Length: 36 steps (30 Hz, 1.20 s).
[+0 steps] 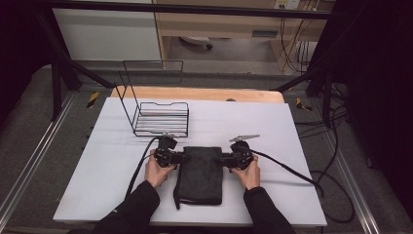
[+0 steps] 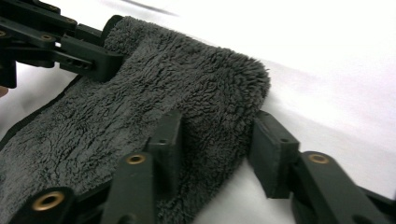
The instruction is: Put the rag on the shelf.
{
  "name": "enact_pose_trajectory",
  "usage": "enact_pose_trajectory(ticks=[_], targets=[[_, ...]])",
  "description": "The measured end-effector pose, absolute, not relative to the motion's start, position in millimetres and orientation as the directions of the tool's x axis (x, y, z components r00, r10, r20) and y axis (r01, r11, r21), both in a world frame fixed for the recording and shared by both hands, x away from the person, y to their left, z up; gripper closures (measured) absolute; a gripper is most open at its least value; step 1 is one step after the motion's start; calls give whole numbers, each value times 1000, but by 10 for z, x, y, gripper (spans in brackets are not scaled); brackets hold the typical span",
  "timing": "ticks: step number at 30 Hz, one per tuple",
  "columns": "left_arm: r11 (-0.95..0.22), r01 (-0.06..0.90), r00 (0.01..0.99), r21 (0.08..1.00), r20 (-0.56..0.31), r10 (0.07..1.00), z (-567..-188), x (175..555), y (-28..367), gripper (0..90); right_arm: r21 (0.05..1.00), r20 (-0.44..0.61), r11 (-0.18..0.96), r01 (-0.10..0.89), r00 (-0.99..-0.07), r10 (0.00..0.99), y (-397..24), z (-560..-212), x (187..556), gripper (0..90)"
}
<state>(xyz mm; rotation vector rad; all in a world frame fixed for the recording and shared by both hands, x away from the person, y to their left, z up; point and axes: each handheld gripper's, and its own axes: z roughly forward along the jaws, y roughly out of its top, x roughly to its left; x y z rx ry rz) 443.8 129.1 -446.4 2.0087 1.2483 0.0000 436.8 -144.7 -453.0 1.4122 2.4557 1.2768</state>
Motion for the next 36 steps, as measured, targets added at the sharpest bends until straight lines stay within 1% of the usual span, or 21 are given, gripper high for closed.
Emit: enact_pose_trajectory(ticks=[3,6,9,17,31,36], targets=[[-234,772,521,590,-378,765,-4467,4438,1292,735,653,360,246,717,-579,732,-1429,-4522,4375,657],[-227,780,517,584,-395,760,-4472,4446,1309,759,655,367,239,717,-578,729,-1437,-4506,4372,758],[-211,776,514,594,-404,756,-4482,4435,1322,771,660,368,228,716,-572,733,-1444,-4486,4362,792],[-244,716,562,654,-333,757,-4405,4346,1320,779,701,368,196,685,-583,724,-1477,-4381,4282,805],[-251,617,613,746,-256,747,-4173,4143,1342,778,772,350,170,612,-633,690,-1507,-4229,4151,809],[-256,576,627,776,-220,747,-4078,4051,1354,778,801,295,199,565,-661,690,-1450,-4145,4107,812]])
